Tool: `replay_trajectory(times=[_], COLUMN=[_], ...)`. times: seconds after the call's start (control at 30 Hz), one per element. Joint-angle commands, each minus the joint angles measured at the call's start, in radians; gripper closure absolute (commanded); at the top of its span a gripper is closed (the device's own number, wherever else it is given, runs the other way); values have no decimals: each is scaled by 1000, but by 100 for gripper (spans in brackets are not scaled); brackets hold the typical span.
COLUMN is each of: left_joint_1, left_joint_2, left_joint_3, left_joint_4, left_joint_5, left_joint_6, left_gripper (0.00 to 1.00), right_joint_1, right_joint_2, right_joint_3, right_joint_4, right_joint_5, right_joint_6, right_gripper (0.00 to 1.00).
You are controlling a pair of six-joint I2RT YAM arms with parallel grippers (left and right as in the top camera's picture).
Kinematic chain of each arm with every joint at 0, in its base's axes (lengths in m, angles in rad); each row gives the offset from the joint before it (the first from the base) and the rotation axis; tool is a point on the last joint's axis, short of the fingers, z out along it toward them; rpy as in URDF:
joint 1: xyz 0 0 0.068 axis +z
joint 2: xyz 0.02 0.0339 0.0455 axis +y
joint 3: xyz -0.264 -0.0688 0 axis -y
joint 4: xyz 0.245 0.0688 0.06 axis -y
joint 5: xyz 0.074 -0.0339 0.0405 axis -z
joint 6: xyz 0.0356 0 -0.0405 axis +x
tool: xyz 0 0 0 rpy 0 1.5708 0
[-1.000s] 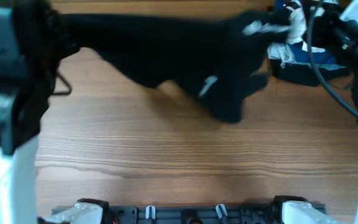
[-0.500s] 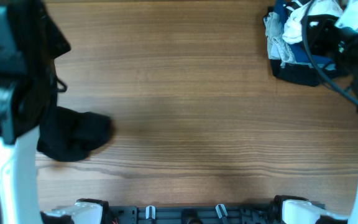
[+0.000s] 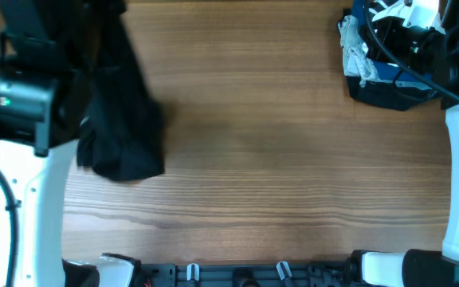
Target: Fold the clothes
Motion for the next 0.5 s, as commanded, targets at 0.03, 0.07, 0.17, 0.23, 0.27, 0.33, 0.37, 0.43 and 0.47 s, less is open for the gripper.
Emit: replay_trajectory(times=[0.03,0.07,0.17,0.23,0.27,0.33,0.37,0.43,0.47], left_joint_1=[-196,-226,-283,-286,-285,-278,-276,-271,-267], left_joint_2=[2,2,2,3,4,7,7,7,7], left_joint_3=[14,14,14,14,14,14,14,14,14], left_joint_4=[183,213,276,286,286,286,286,288,292], left_joint_5=[35,10,-80,-98,-107,-123,-129,-140,-140], left_joint_6=[57,58,58,58,58,59,59,61,66], left_gripper=[96,96,96,96,96,96,96,96,96], right_joint_1=[0,0,0,0,0,3,10,29,42], right_joint_2=[-4,-3,-3,-3,-3,-3,-3,-2,-2], right_joint_3=[11,10,10,9,8,-5,-17,-45,-65], right_joint_4=[-7,-10,-28,-40,-48,-50,-50,-47,-45], right_joint_5=[-51,-67,-78,-90,-102,-135,-158,-183,-184], right_joint_6=[-39,-51,-59,-75,-77,-84,-95,-105,-107], right_gripper=[96,96,96,96,96,96,96,96,96])
